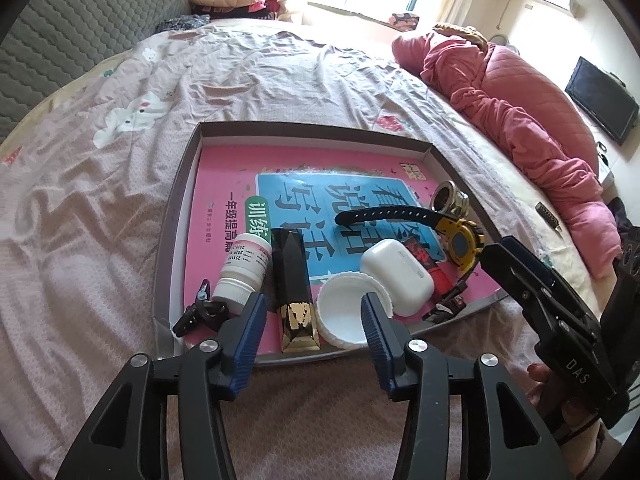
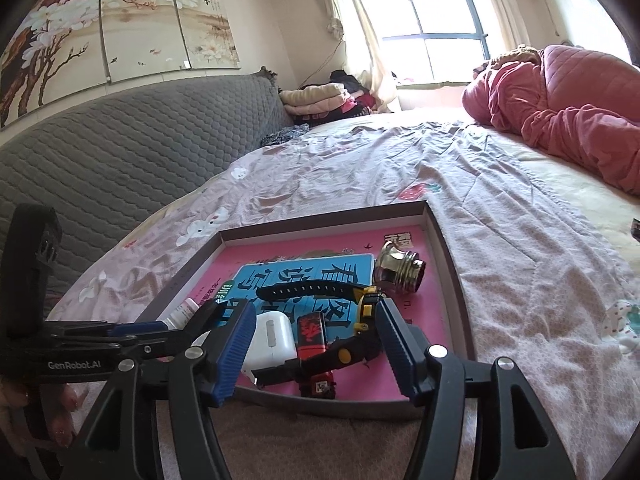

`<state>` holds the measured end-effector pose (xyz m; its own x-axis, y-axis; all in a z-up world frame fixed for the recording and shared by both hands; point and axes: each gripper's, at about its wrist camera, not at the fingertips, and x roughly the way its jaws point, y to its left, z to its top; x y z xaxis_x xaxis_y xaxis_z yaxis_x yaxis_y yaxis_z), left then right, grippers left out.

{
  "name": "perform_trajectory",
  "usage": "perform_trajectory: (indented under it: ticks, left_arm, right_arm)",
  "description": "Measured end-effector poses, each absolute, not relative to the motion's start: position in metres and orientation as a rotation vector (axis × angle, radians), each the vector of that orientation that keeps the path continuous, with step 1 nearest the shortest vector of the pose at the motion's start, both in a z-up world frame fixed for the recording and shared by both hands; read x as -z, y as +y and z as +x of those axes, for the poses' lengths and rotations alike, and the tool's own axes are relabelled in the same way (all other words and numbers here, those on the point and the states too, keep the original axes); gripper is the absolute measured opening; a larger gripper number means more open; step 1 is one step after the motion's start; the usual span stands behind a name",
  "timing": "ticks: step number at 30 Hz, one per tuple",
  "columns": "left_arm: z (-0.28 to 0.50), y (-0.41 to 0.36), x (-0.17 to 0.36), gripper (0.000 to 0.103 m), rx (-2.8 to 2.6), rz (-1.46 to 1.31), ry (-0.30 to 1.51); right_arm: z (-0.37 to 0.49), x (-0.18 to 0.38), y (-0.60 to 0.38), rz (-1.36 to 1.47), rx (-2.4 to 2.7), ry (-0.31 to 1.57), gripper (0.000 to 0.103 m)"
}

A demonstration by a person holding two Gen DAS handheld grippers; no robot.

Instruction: Organize rigid objects

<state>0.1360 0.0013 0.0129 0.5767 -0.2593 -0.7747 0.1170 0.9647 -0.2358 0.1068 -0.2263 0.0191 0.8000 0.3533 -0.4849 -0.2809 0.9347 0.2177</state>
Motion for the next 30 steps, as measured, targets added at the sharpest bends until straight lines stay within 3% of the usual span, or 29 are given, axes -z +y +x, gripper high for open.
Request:
perform_trajectory:
  ticks: [17, 30]
  left_arm:
    - [0.088, 0.002, -0.017, 0.078, 0.169, -0.167, 0.896]
    - [0.065, 0.006, -0.032, 0.078, 0.103, -0.141, 0.834]
  right_arm:
    - [0.073, -0.02, -0.224, 0.116, -0.287, 0.557, 0.068]
    - [0.041, -0.026, -0.227, 0.131, -0.238, 0.553, 0.069]
